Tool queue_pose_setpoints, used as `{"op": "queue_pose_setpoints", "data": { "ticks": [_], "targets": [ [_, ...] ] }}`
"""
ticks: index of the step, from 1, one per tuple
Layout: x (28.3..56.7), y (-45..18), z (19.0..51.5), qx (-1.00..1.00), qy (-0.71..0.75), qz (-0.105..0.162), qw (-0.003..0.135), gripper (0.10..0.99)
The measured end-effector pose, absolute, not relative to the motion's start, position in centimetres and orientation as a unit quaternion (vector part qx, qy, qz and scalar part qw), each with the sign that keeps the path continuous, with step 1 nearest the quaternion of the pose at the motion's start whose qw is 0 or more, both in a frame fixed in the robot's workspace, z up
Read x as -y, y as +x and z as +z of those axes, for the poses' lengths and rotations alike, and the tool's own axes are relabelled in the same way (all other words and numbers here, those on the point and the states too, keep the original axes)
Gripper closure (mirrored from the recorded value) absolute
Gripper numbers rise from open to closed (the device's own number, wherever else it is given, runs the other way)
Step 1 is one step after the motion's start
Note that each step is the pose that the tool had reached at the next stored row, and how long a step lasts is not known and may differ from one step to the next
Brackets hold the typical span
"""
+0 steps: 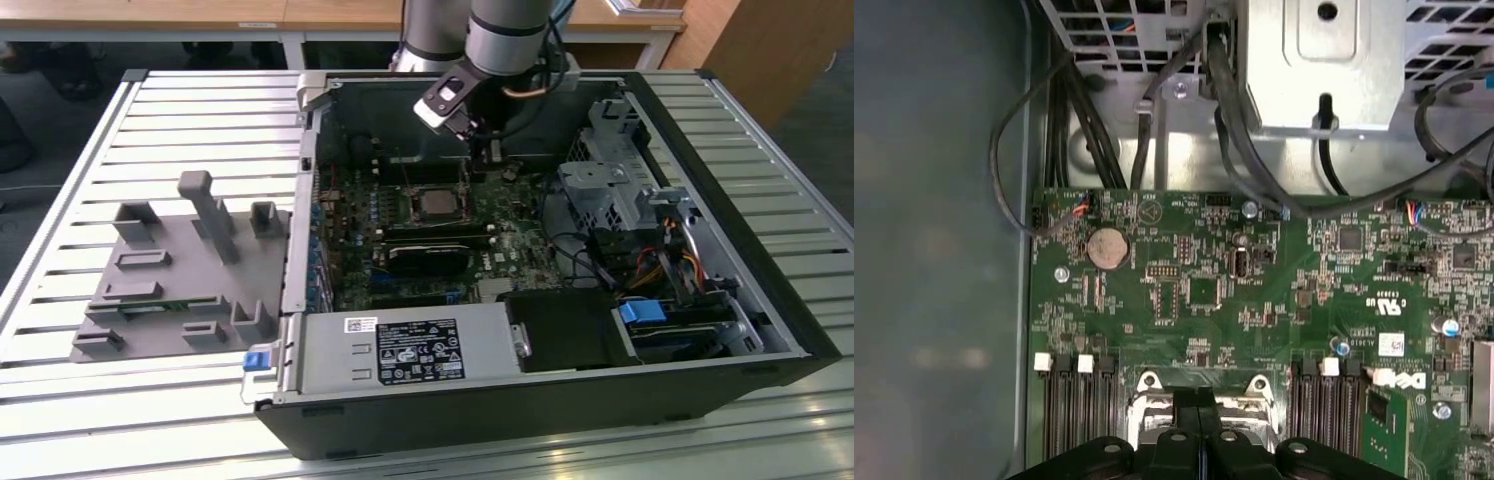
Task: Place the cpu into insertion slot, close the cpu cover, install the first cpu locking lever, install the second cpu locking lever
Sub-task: 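Close the cpu cover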
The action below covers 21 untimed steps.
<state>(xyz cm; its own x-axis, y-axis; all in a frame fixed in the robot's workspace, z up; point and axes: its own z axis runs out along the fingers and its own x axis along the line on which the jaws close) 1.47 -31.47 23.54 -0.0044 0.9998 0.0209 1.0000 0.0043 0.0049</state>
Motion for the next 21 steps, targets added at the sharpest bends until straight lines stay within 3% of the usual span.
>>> {"op": "queue_pose_setpoints", "data": {
  "ticks": [21],
  "targets": [
    [31.9,-1.0,22.0,0.709,-0.706,-0.008,0.007,0.980]
  ]
}}
